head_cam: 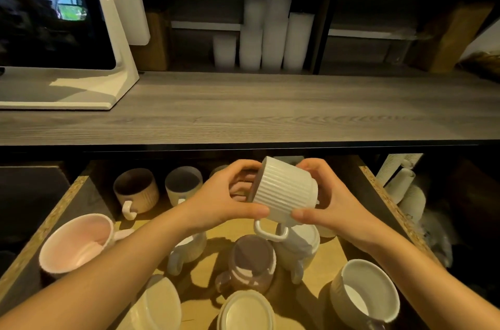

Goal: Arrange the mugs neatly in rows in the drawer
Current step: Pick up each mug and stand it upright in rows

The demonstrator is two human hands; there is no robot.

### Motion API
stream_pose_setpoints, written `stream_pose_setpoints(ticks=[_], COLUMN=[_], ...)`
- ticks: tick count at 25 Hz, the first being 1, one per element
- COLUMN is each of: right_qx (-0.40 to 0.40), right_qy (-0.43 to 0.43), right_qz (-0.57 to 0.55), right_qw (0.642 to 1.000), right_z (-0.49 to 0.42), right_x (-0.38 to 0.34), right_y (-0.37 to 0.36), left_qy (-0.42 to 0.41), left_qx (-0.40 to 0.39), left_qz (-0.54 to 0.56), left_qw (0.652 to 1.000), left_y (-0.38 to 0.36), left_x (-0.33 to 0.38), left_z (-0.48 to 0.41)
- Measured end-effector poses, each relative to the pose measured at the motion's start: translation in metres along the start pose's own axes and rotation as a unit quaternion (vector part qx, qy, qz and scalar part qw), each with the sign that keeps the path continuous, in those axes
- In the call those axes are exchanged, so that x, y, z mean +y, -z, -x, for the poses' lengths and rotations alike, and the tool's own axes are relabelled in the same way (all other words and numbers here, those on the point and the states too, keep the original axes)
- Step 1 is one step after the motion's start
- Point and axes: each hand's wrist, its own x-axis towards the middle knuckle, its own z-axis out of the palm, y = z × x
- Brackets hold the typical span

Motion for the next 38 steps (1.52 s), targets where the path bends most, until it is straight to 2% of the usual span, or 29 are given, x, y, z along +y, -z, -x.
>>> stream_pose_setpoints(ticks=[1, 3, 5, 7, 11, 13, 16, 18, 22, 24, 26, 28, 30, 33, 36, 38], right_qx=[-0.015, -0.040, -0.047, -0.037, 0.032, 0.063, 0.082, 0.093, 0.094, 0.070, -0.027, -0.112, -0.107, -0.002, 0.091, 0.108], right_qy=[-0.004, -0.010, -0.018, -0.024, -0.046, -0.054, -0.054, -0.050, -0.064, -0.081, -0.115, -0.136, -0.130, -0.124, -0.127, -0.147], right_qz=[0.018, 0.038, 0.035, 0.047, 0.065, 0.127, 0.180, 0.135, 0.034, 0.014, -0.034, -0.010, 0.086, 0.191, 0.314, 0.360], right_qw=[1.000, 0.998, 0.998, 0.998, 0.996, 0.988, 0.979, 0.985, 0.993, 0.994, 0.992, 0.984, 0.982, 0.974, 0.936, 0.915], right_z=[-0.001, -0.002, -0.002, -0.003, -0.005, -0.005, -0.006, -0.007, -0.008, -0.010, -0.011, -0.013, -0.017, -0.033, -0.055, -0.069], right_x=[0.002, 0.006, 0.006, 0.004, 0.002, 0.003, 0.005, 0.003, -0.004, -0.002, -0.001, 0.001, 0.003, 0.011, 0.026, 0.035], right_y=[0.001, 0.003, 0.001, -0.003, -0.006, -0.007, -0.008, -0.002, 0.001, 0.002, 0.008, 0.012, 0.009, -0.005, -0.016, -0.023], left_qy=[-0.007, -0.023, -0.038, -0.048, -0.065, -0.069, -0.053, -0.027, -0.012, -0.025, -0.035, -0.037, -0.024, 0.036, 0.123, 0.166], left_qx=[0.016, 0.045, 0.056, 0.054, 0.051, 0.052, 0.034, 0.009, -0.049, -0.050, -0.044, -0.050, -0.077, -0.105, -0.058, -0.043], left_qz=[-0.017, -0.123, -0.252, -0.304, -0.310, -0.297, -0.224, -0.166, -0.151, -0.159, -0.177, -0.208, -0.246, -0.326, -0.508, -0.564], left_qw=[1.000, 0.991, 0.965, 0.950, 0.947, 0.951, 0.973, 0.986, 0.987, 0.986, 0.983, 0.976, 0.966, 0.939, 0.850, 0.808], left_y=[-0.001, -0.006, -0.014, -0.022, -0.033, -0.038, -0.035, -0.023, -0.012, -0.011, -0.008, -0.003, 0.000, 0.003, 0.010, 0.014], left_x=[0.002, 0.005, 0.006, 0.007, 0.008, 0.006, 0.003, -0.004, -0.012, -0.010, -0.008, -0.008, -0.009, -0.015, -0.026, -0.035], left_z=[0.000, -0.001, -0.002, -0.002, -0.003, -0.003, -0.004, -0.004, -0.001, -0.004, -0.008, -0.014, -0.019, -0.032, -0.042, -0.048])
